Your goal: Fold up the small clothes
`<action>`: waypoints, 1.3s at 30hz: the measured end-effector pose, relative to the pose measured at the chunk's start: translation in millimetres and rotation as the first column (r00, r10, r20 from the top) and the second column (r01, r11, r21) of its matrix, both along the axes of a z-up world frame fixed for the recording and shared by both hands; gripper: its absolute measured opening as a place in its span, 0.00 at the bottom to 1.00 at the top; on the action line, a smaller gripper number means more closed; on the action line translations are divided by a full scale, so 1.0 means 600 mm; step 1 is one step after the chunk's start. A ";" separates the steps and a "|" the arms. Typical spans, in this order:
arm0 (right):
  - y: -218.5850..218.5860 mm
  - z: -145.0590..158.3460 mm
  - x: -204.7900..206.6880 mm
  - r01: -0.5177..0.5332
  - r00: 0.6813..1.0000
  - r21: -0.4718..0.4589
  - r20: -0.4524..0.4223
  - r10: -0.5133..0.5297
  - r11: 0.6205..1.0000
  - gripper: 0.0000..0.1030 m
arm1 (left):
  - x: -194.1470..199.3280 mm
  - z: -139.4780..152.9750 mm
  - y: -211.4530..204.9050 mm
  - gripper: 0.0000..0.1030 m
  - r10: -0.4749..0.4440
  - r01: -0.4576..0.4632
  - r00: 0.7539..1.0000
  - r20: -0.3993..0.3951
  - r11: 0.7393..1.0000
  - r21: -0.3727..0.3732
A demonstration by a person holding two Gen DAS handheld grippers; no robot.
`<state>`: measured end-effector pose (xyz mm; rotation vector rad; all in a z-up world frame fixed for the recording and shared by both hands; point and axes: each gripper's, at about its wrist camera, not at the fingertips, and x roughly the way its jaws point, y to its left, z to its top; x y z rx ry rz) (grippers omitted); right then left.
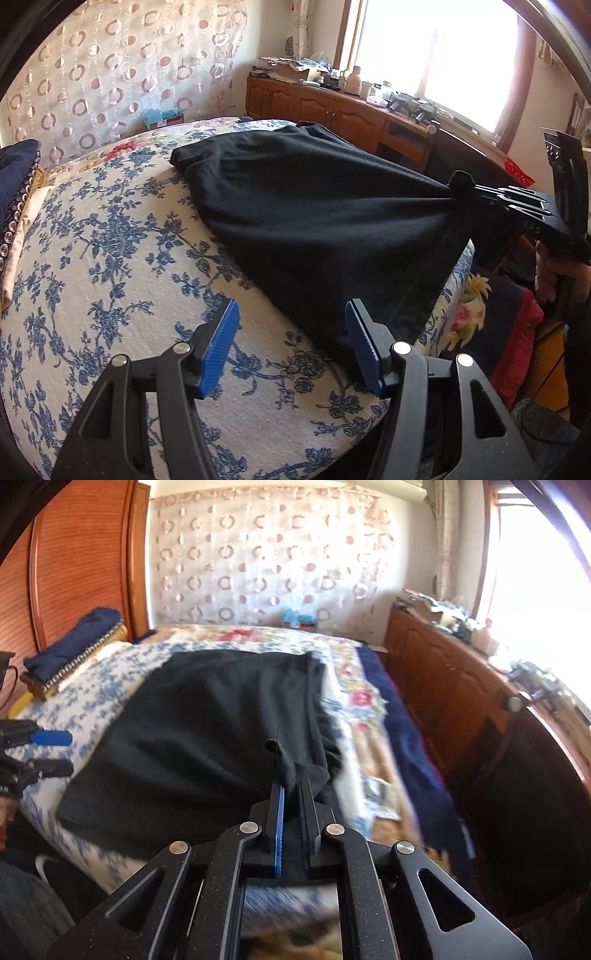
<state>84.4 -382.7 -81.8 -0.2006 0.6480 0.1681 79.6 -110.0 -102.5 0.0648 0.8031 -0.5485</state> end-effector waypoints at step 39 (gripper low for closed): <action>-0.063 -0.074 0.042 0.048 0.986 0.091 -0.161 -0.032 0.995 0.43 | -0.008 -0.029 -0.022 0.43 -0.065 0.061 0.995 -0.069 0.997 -0.052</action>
